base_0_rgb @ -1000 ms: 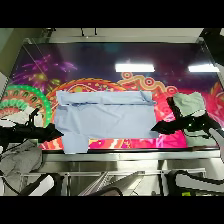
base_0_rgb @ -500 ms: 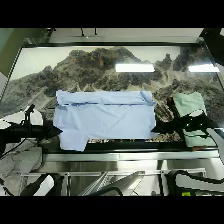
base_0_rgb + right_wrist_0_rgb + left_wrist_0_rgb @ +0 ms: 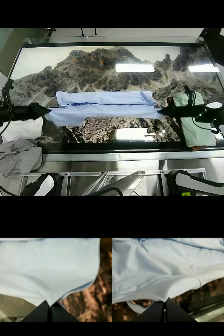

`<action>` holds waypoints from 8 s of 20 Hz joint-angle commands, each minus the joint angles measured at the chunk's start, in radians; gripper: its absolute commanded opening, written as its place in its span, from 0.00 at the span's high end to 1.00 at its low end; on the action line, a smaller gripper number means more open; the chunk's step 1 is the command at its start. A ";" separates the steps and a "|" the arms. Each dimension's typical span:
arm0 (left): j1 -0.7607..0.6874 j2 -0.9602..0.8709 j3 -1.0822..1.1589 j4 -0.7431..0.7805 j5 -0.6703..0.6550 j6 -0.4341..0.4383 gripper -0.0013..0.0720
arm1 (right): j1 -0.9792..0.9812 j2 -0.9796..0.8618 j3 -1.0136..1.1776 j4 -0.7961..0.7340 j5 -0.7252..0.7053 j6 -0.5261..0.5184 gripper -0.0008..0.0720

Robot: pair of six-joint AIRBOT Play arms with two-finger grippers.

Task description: Fold the shirts.

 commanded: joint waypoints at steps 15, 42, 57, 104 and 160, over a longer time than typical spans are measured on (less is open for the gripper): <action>-0.241 -0.884 0.839 0.089 0.097 -0.042 0.03 | 0.112 -0.447 0.460 0.032 -0.227 -0.100 0.28; -0.909 -0.940 0.846 0.082 0.195 -0.175 0.97 | 0.113 -0.359 0.922 -0.101 0.246 0.314 0.96; -1.128 -1.128 1.041 0.024 0.437 -0.296 0.96 | -0.004 -0.256 0.943 -0.119 0.439 0.348 0.96; -0.242 -0.301 0.708 0.029 -0.202 -0.189 0.96 | 0.434 -0.590 0.725 -0.057 -0.039 0.288 0.96; -0.266 0.109 0.182 -0.022 -0.219 -0.097 0.97 | 0.099 0.228 0.360 -0.474 0.221 0.801 0.96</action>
